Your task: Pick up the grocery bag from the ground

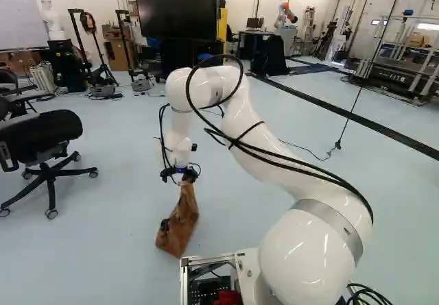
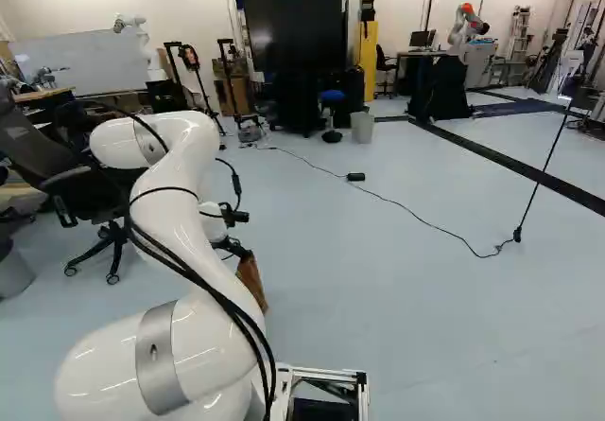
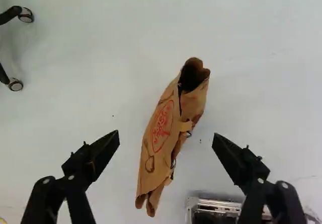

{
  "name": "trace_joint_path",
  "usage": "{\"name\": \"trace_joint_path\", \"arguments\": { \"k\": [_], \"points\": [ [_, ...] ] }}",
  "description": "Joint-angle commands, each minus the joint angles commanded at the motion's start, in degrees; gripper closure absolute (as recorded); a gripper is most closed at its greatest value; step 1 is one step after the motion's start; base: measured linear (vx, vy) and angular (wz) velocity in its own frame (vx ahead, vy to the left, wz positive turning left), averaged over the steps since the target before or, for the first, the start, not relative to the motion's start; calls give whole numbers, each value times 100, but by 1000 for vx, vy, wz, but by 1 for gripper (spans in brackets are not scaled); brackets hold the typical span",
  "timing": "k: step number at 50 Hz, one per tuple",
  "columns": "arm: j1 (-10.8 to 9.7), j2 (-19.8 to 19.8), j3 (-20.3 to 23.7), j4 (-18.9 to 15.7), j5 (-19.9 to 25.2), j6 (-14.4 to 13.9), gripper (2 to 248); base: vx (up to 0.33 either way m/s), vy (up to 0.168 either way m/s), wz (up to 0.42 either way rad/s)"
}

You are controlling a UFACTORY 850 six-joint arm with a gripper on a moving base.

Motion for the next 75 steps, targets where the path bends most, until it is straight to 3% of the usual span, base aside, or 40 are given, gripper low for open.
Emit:
{"name": "trace_joint_path", "arguments": {
  "k": [21, 34, 55, 75],
  "points": [
    [212, -653, -860, -1, -891, 66, 3, 0, 0, 0],
    [268, -763, -1009, -1, -1322, 67, 3, 0, 0, 0],
    [274, -1161, -1348, -1, -1674, 67, 3, 0, 0, 0],
    [275, -1588, -1723, -1, -1719, 67, 3, 0, 0, 0]
  ]
}}
